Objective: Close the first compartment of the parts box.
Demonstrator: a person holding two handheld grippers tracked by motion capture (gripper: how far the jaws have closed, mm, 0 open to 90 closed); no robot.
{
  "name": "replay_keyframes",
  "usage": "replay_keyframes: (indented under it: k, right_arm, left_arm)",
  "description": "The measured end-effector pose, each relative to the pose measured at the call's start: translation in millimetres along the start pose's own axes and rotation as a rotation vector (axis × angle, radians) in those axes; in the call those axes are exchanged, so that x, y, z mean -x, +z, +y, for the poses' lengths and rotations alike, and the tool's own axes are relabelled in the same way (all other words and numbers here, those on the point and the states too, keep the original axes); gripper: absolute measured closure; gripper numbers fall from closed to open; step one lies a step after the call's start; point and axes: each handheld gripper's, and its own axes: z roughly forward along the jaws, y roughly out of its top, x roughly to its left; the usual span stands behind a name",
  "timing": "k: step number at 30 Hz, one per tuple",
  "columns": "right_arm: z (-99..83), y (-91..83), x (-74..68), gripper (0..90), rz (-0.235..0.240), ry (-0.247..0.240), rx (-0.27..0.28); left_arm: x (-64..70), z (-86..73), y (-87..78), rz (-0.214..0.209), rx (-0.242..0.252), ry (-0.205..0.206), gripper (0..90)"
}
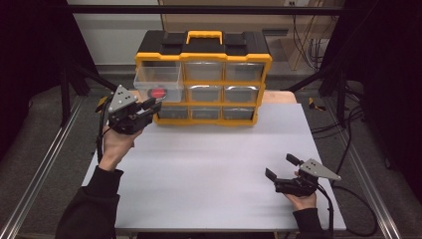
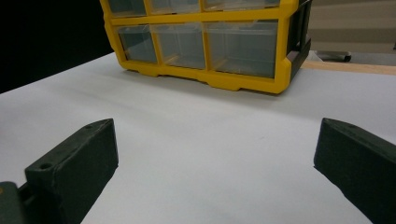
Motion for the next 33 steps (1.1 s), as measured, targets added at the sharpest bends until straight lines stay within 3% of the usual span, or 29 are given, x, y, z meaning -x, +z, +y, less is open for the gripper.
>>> replay_keyframes:
  k: [10, 33]
  right_arm:
    - [-0.1, 0.2, 0.0, 0.3, -0.002, 0.001, -0.002]
    - [0.0, 0.0, 0.0, 0.3, -0.004, -0.002, 0.0]
  left_arm:
    - [-6.9, 3.3, 5.2, -0.004, -0.022, 0.013, 89.1]
    - [-17.8, 11.5, 19.8, 0.02, -0.034, 0.022, 89.3]
